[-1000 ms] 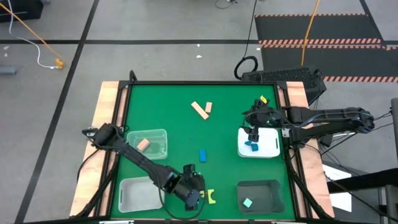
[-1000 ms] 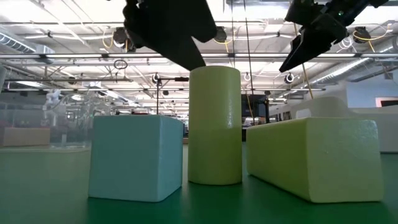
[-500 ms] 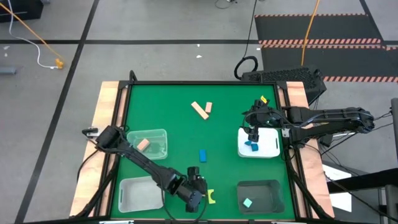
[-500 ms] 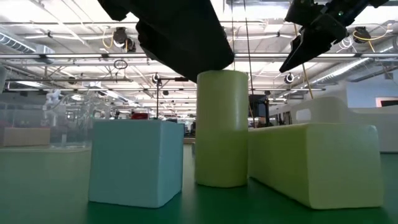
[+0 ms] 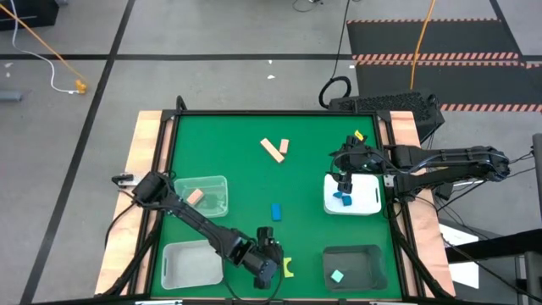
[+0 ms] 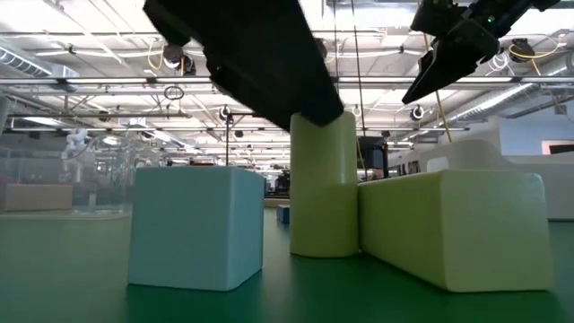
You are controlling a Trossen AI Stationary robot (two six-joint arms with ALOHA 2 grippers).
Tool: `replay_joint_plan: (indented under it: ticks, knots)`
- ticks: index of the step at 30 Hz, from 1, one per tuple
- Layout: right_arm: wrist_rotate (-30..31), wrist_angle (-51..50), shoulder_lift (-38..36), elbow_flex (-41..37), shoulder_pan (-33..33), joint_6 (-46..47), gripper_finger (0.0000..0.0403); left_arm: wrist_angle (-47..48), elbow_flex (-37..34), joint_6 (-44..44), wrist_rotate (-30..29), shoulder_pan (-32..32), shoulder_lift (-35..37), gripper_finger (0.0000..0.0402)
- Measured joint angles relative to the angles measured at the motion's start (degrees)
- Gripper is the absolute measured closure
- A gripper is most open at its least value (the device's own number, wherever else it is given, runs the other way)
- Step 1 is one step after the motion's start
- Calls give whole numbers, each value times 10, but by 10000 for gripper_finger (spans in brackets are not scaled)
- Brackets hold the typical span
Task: Sort & place blocks by color
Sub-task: Put the bottom left yellow block into the gray bin
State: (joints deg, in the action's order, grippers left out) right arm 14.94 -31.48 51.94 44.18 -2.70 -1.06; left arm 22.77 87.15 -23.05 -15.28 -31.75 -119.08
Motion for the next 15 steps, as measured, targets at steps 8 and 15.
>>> replay_joint_plan:
  ticks: [8,15]
  knots:
    - [0,0,0,0,0,7,124,-9,0,0,0,2,1,158]
    - [0,0,0,0,0,10,124,-8,0,-9,-3,16,1,158]
